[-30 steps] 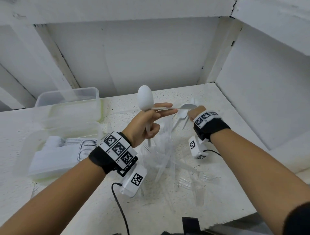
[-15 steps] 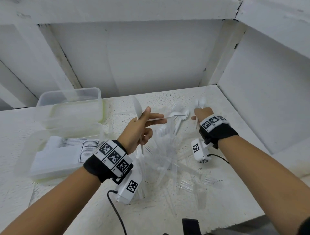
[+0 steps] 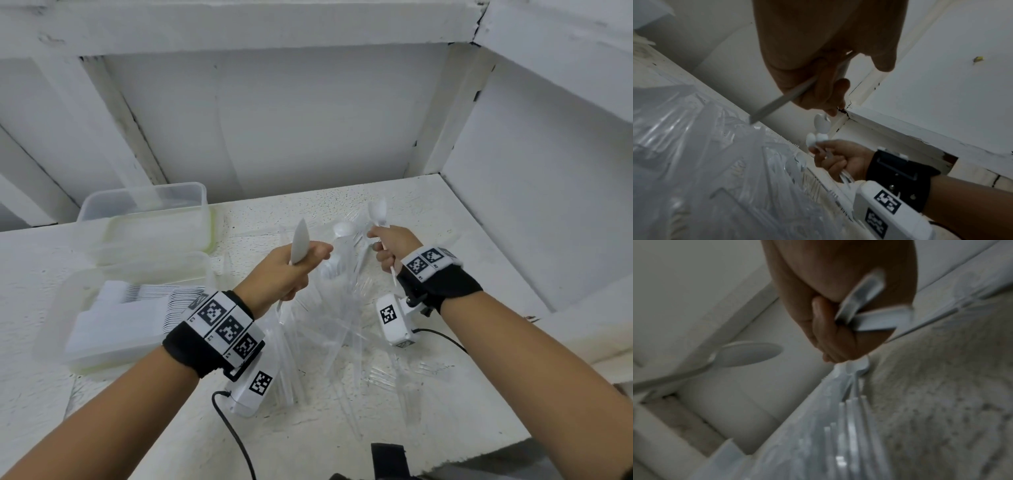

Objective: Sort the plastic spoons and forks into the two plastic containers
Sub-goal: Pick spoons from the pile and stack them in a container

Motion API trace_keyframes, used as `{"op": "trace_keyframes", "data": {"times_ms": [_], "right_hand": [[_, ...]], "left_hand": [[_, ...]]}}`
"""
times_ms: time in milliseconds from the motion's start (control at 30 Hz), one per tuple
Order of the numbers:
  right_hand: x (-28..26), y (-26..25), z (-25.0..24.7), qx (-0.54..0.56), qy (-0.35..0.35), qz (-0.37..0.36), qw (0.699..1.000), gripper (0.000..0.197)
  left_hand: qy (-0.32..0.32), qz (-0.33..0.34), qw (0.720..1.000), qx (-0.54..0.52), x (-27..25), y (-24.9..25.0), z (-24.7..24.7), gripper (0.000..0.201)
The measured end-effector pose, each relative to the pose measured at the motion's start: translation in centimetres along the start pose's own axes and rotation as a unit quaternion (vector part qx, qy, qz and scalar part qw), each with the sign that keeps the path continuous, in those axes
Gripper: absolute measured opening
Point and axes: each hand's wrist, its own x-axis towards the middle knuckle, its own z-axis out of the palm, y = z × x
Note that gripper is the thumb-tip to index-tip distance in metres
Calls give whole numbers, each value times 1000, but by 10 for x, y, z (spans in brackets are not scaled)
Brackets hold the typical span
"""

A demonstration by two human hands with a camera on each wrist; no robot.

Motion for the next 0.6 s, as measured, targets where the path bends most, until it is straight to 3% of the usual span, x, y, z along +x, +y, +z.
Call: {"op": "trace_keyframes", "data": {"times_ms": [100,167,267,467,600], "right_hand": [[-22,-8,9,29,-75,-1,997,33],[-35,-14,12,64,-122,-5,990,45],[-50,-20,13,88,-140,-50,985,38],[-73,-21,13,35,-119,-147,981,29],[-75,-16,4,-24,-72,-194,978,17]], "left_hand": [[-3,-13,1000,4,-3,1,-1,58],[8,-24,1000,11,-2,1,-2,60],[-13,-17,999,38,3,0,-1,49],[-53,-11,998,40,17,1,12,13],[-36,-33,991,123,41,11,26,17]]}}
